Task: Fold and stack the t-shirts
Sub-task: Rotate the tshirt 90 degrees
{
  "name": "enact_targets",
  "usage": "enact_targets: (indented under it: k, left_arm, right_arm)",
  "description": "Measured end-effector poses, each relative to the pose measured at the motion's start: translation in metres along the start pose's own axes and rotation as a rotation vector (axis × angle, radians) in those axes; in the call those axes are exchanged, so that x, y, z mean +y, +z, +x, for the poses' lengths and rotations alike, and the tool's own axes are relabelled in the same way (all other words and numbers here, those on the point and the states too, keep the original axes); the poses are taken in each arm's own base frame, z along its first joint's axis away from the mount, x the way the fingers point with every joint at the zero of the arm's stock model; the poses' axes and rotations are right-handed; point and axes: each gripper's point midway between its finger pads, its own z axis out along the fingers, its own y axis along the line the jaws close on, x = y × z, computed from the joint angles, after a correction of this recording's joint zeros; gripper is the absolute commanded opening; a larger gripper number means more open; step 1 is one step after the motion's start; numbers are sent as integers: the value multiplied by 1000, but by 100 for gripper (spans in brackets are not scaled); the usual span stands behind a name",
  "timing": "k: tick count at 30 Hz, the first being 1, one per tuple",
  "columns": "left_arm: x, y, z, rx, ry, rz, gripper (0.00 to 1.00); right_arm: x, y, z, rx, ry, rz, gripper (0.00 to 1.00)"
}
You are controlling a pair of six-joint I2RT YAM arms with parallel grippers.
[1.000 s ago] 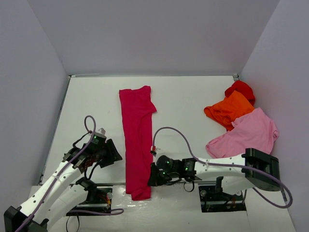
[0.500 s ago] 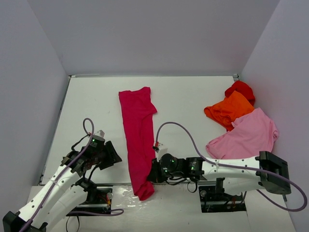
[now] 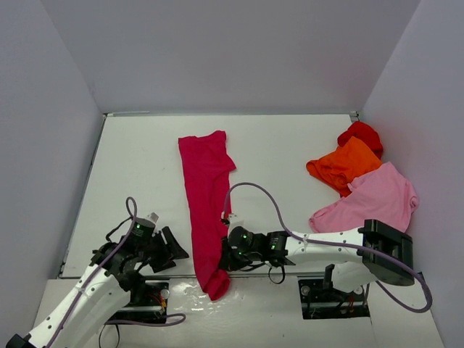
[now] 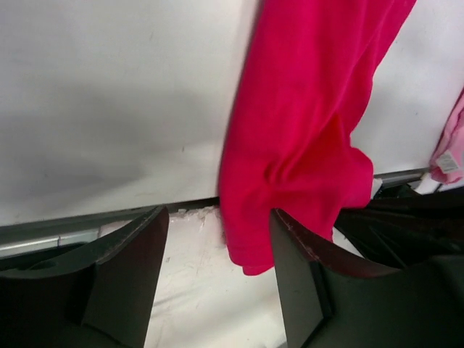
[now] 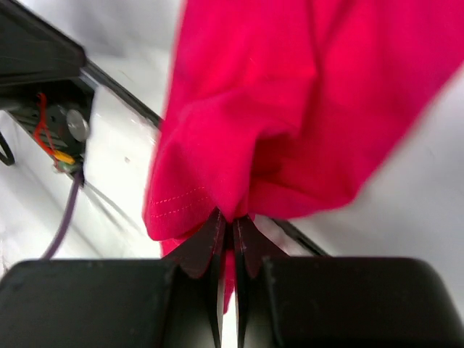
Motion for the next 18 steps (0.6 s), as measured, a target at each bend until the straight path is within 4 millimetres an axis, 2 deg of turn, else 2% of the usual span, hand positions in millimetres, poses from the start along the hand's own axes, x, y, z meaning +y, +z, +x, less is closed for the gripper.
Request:
enact_targets:
  k: [3,5,10,15,18]
  left_arm:
    - [3,-1,10,6,-56,59,67]
    - [-3,-4,12,5,-77,102,68]
    - [-1,-1,17,50,-110,65,69]
    - [2,9,21,121,-123,0,69]
    - [-4,16,17,133,-121,4,70]
  right_arm:
    - [-21,-12,19,19,53,21,0]
    - [-29,-22,28,22,94,18,0]
    - [-29,-39,35,1,179,-27,0]
    - [-31,-40,38,6,217,-21,0]
    - [-35,-37,41,20,227,1,0]
